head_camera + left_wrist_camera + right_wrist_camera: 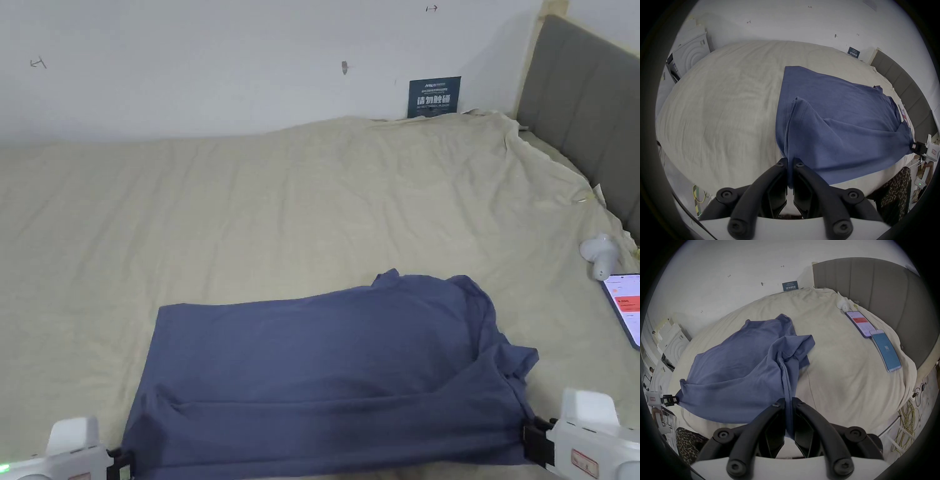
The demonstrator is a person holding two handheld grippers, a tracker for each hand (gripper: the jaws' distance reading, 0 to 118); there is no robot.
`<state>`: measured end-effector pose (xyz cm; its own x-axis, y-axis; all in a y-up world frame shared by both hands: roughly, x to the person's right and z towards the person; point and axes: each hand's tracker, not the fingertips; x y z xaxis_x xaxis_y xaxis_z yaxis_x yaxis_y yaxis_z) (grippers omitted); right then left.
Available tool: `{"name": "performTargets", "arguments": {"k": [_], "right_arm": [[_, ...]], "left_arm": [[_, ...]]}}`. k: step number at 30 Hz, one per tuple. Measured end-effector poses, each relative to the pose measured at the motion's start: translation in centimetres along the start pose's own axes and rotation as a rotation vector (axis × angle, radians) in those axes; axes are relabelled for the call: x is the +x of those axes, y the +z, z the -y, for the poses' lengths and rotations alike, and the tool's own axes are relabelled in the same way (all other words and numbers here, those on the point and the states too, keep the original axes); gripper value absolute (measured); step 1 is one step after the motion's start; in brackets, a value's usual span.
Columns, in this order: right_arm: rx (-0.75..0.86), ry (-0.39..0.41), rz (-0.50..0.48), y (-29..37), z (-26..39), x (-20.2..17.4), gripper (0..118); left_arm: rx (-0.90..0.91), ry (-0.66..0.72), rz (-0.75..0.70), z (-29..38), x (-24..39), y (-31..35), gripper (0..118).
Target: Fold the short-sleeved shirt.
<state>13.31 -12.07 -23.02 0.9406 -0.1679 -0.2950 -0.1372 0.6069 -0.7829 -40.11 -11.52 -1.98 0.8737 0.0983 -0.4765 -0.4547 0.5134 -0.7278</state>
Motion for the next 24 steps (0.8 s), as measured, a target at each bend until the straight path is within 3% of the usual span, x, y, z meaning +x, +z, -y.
{"name": "performTargets", "arguments": {"k": [7,13,15,17,18,22,24], "right_arm": [[-0.067,0.003,0.034,-1.9,4.5,1.4,5],[-0.078,0.003,0.051,-2.1,4.1,0.7,6],[-0.079,0.016,0.047,-1.7,4.1,0.6,19],[-0.084,0.036,0.068,-0.5,3.4,0.0,61],[-0.071,0.050,0.076,0.3,3.0,-0.3,75],[0.133,0.067,-0.002,5.7,-0.5,-1.8,80],[0.232,0.078,-0.011,8.2,-2.9,-2.8,80]], "left_arm": [[-0.056,0.015,-0.022,4.7,0.4,-0.5,2],[-0.044,0.050,-0.072,5.0,1.8,-1.2,4],[-0.041,0.040,-0.076,4.6,0.9,-1.3,21],[-0.048,0.048,-0.079,4.0,0.7,-1.0,68],[-0.052,0.059,-0.078,3.6,0.7,-0.5,91],[0.107,0.077,-0.018,1.3,1.4,3.4,118],[0.212,0.071,-0.018,-0.7,2.5,6.3,118]]}}
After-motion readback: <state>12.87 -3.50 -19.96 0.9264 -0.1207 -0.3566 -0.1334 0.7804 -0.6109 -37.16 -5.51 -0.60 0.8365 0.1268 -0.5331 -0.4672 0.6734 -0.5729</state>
